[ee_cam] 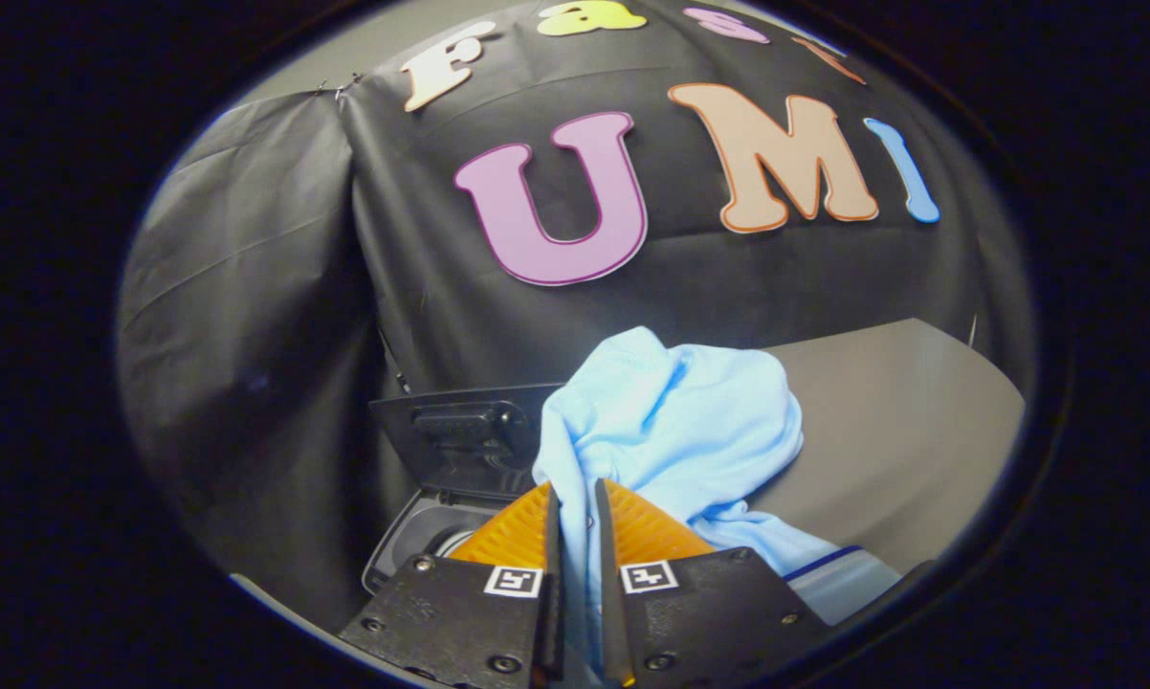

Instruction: Put the clothes into the washing machine and then close the washing machine lid.

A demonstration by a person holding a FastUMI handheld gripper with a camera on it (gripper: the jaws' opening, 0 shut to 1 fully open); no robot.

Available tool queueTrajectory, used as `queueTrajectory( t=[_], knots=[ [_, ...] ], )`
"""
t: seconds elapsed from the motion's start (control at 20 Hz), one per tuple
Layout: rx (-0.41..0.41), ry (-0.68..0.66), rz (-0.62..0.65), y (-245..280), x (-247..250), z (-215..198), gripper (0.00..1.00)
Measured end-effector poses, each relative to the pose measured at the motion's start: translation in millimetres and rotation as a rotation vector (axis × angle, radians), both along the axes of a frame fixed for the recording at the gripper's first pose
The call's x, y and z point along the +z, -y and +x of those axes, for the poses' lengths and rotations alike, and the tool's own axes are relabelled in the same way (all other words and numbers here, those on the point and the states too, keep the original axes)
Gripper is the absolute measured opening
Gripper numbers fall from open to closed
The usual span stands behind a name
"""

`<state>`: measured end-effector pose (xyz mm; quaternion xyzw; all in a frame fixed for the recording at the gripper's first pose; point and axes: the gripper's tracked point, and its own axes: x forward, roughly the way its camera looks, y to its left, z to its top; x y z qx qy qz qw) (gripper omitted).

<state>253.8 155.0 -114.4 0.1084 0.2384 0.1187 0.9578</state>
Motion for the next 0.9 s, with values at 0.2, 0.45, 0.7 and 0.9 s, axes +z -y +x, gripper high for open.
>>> queueTrajectory(
  t=[0.2,0.45,0.7,0.9],
  knots=[
    [0.054,-0.01,-0.042,-44.8,-15.0,-0.5,0.16],
    [0.177,-0.06,-0.082,-112.5,-49.8,-17.0,0.15],
    [0.302,-0.175,0.006,-181.3,-101.1,-35.3,0.16],
    [0.293,-0.272,0.037,-196.9,-144.4,-47.5,0.16]
  ],
)
